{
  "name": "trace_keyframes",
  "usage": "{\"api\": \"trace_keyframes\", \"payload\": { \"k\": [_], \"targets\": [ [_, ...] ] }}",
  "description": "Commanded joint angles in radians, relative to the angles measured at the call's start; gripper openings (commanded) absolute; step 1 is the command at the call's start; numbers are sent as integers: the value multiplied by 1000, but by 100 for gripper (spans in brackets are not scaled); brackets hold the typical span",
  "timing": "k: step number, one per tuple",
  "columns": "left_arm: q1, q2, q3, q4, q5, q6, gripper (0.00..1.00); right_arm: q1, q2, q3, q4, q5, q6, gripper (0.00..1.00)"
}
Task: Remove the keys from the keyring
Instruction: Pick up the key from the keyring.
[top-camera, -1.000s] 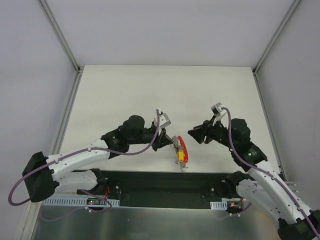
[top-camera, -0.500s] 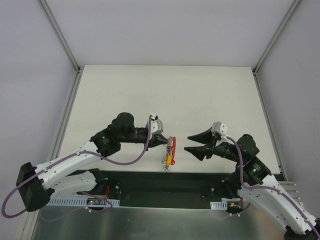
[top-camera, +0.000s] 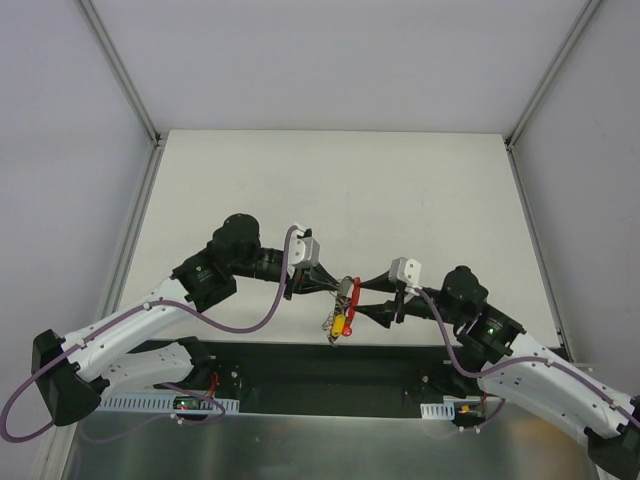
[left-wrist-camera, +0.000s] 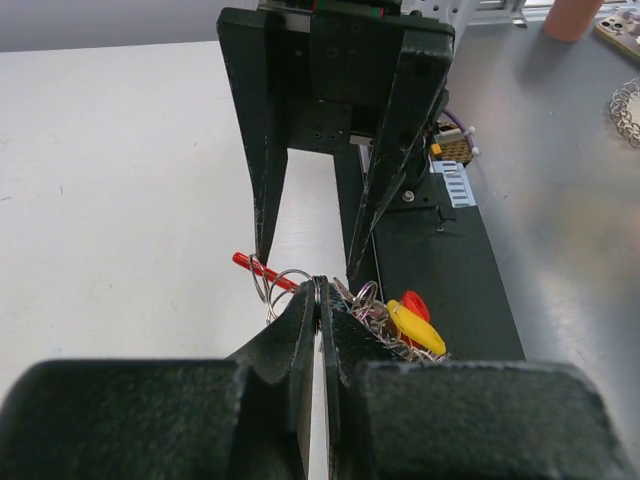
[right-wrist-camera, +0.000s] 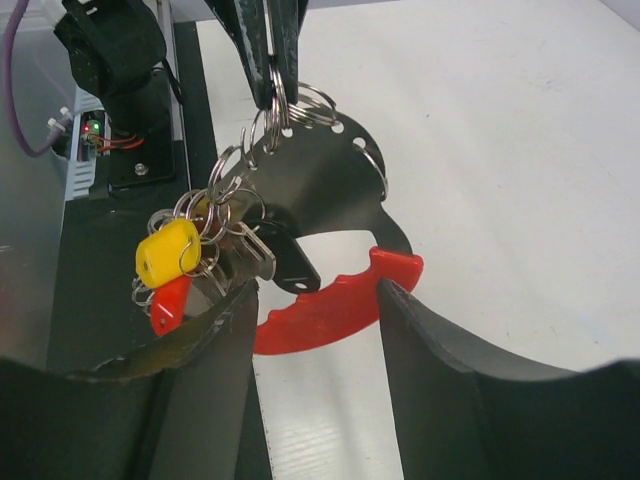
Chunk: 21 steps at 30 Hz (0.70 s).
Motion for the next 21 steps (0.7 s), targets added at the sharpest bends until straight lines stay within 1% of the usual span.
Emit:
{"api": "trace_keyframes", "payload": {
  "k": [1, 7, 13, 21],
  "targets": [
    [12, -29, 54, 40, 73, -15, 0, 36, 33, 37, 57, 46, -97, 54],
    [12, -41, 50, 40, 38, -14, 0, 114, 51, 43, 69, 97, -121, 52],
    [12, -43, 38, 40, -22, -7, 0, 212, 70, 63, 58, 202, -139, 49],
    [11, -51, 28, 41, -43, -1, 0, 251, 116, 91, 75, 281, -170, 48]
  ]
}}
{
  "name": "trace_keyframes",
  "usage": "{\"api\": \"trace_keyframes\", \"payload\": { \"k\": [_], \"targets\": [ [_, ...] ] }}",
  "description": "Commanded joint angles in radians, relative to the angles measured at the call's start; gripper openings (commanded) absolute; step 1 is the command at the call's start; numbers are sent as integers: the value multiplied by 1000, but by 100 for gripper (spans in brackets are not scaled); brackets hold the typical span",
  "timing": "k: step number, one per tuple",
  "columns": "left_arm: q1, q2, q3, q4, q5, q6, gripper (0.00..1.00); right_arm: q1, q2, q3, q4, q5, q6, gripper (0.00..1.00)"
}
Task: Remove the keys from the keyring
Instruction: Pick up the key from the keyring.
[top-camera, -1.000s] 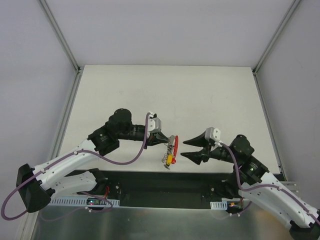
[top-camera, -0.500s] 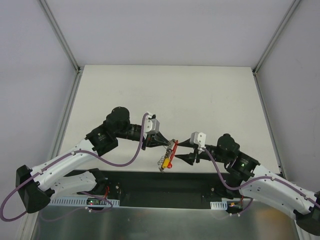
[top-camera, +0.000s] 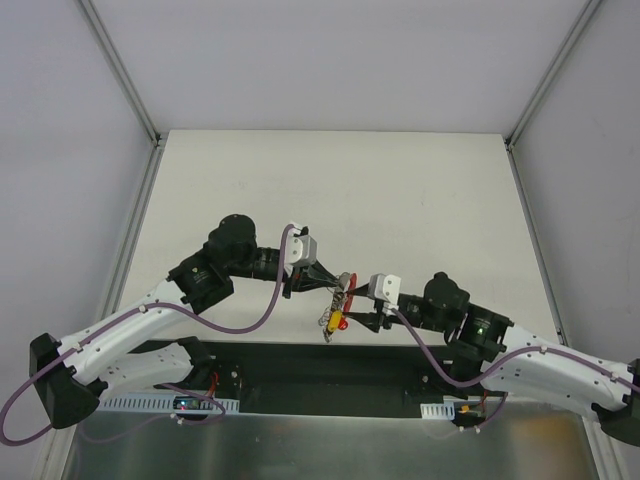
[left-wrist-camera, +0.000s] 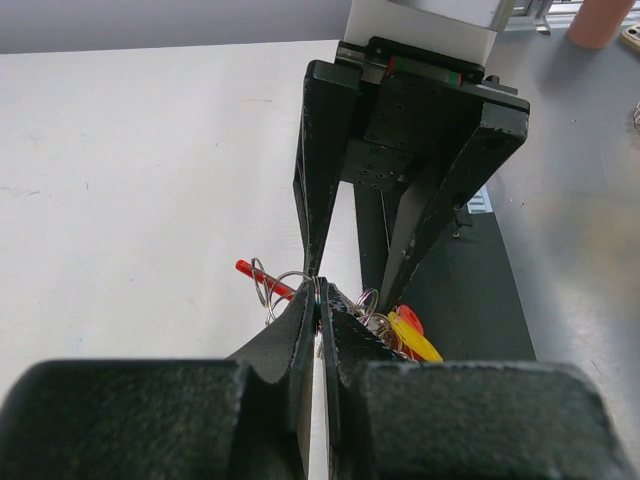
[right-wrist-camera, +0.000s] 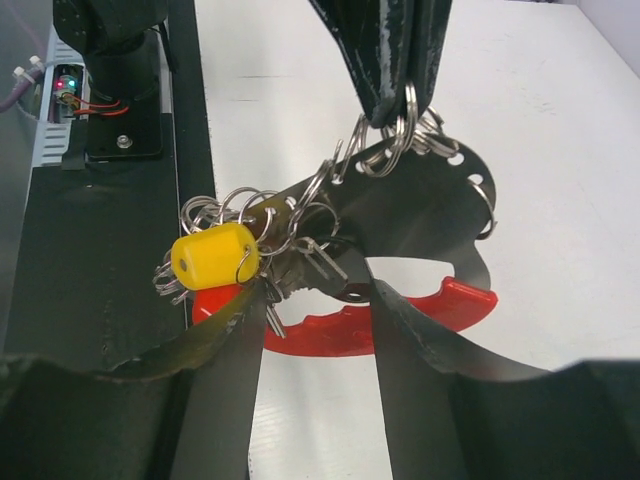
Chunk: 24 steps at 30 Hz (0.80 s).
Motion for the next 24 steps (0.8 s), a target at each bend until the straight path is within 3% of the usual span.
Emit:
{"api": "trace_keyframes", "payload": {
  "k": [1, 8, 15, 22, 24],
  "targets": [
    [12, -31, 26, 49, -5, 1, 0, 15, 19, 67, 70, 73, -29, 49],
    [12, -28, 29, 51, -9, 1, 0, 18, 56, 83, 84, 53, -24, 52],
    [12, -29, 24, 51, -40, 7, 0, 28, 91, 86, 90, 4, -21, 47],
    [12, -29, 23, 51, -65, 12, 0, 31, 128, 103, 112, 1, -4, 38],
    [12, -25, 20, 51, -74, 15, 0, 30, 134, 107, 113, 4, 0, 26]
  ]
}}
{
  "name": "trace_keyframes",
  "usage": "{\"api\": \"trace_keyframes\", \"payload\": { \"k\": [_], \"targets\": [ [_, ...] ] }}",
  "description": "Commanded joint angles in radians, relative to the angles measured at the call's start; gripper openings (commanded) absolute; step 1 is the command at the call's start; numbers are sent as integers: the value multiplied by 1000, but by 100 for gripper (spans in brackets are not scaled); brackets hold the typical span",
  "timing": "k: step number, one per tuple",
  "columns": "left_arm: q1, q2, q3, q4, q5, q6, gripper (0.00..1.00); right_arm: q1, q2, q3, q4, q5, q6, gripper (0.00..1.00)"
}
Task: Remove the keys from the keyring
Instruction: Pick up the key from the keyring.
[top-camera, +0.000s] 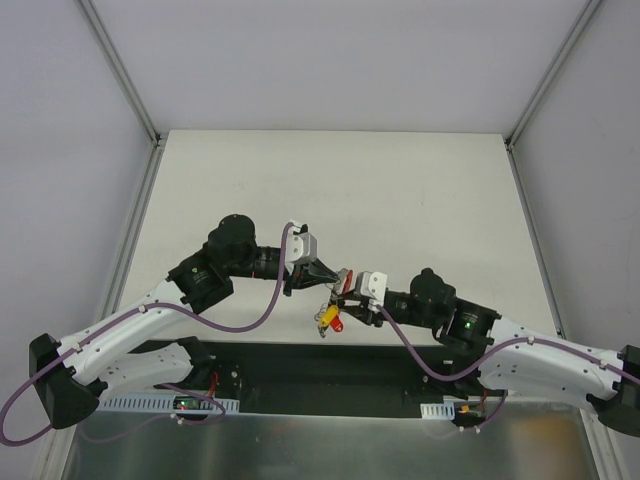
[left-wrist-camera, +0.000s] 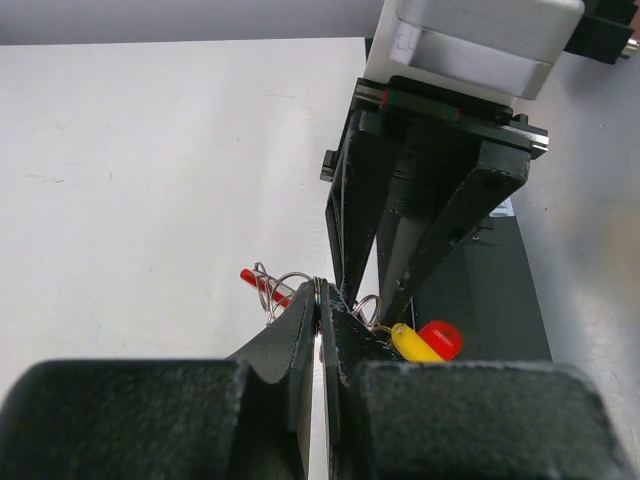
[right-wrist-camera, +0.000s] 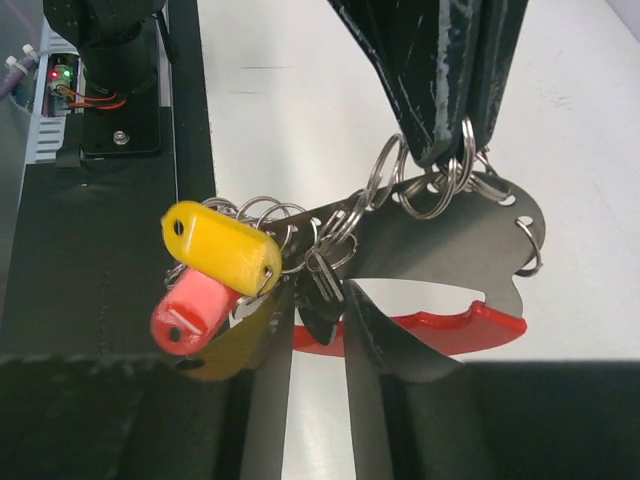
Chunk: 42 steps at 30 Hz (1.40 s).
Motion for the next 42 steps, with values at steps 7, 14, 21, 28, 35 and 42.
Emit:
{"api": "trace_keyframes", "payload": {
  "k": [7, 14, 21, 28, 35, 42],
  "targets": [
    [11, -21, 3, 48, -66, 29, 0, 7, 13, 88, 48, 69, 58, 1],
    [12, -22, -19, 19, -121, 56, 0, 6, -82, 82, -15, 203, 98, 1],
    [12, -21, -33, 19, -137, 44, 0, 6, -117, 76, -59, 224, 83, 1],
    [12, -4, -28, 19, -131, 6, 0, 7, -107, 107, -89, 230, 76, 1],
    [14, -13, -49, 19, -135, -17, 16, 7, -110, 131, -118, 253, 55, 1],
    [14, -29, -60, 17, -128, -27, 37, 6, -105, 148, -139, 276, 63, 1]
  ]
}}
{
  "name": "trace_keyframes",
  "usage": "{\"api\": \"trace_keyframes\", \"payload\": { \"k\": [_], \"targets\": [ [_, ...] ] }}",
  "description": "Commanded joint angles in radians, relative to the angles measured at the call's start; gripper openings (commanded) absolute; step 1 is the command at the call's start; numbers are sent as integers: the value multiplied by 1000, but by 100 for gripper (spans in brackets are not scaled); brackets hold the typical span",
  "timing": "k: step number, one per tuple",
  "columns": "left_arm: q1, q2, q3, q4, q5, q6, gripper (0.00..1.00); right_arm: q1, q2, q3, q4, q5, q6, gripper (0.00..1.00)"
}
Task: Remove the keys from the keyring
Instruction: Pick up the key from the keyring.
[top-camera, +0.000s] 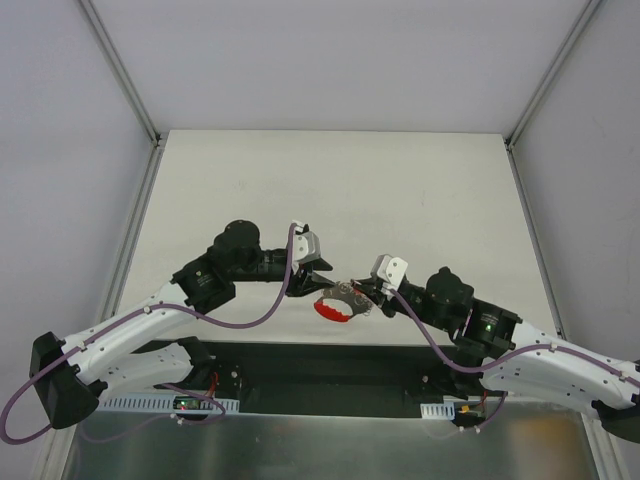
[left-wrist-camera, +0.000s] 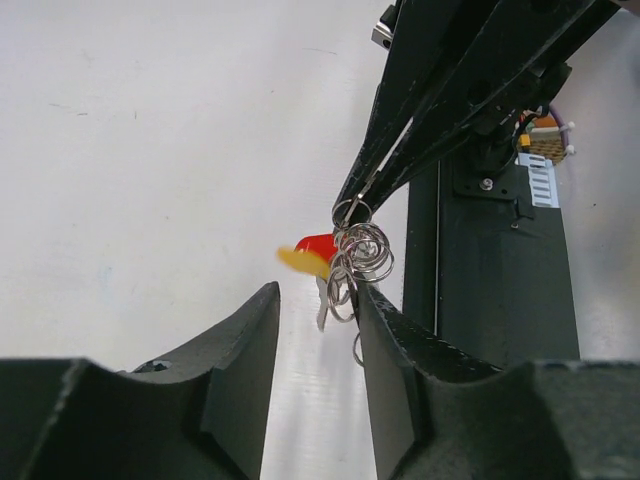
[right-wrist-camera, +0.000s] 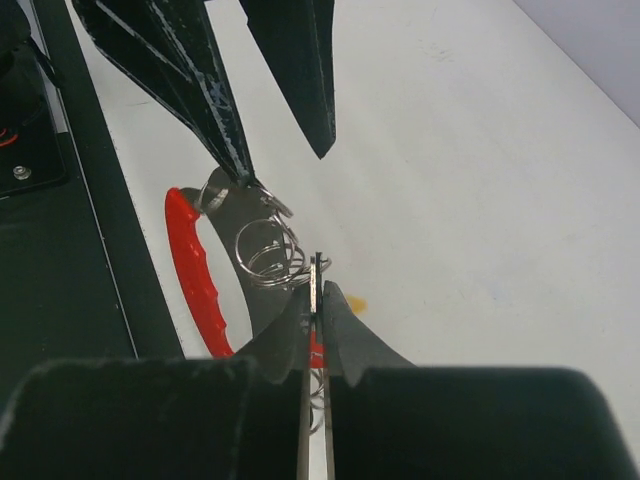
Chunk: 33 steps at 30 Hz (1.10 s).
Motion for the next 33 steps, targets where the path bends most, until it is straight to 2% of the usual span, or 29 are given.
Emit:
{"api": "trace_keyframes", "payload": {
  "k": [1, 10, 15, 20, 27, 29, 33],
  "targets": [
    [14, -34, -1, 19, 11, -11, 38, 5, -6, 74, 22, 30, 1, 1],
    [9, -83, 62, 6, 127, -33, 40, 3, 31, 126, -35, 102, 47, 1],
    [-54, -76, 74, 5, 144, -43, 39, 3, 92, 175, -88, 165, 77, 1],
    [-120, -39, 67, 26, 105, -56, 34, 3, 142, 234, -138, 229, 123, 1],
    [-121, -8, -39, 164, 31, -103, 28, 3, 200, 287, -159, 240, 160, 1],
    [-123, 1, -65, 208, -38, -119, 27, 3, 204, 290, -159, 234, 165, 1],
    [-121, 32, -68, 227, -124, -117, 32, 3, 209, 295, -154, 231, 171, 1]
  ]
}}
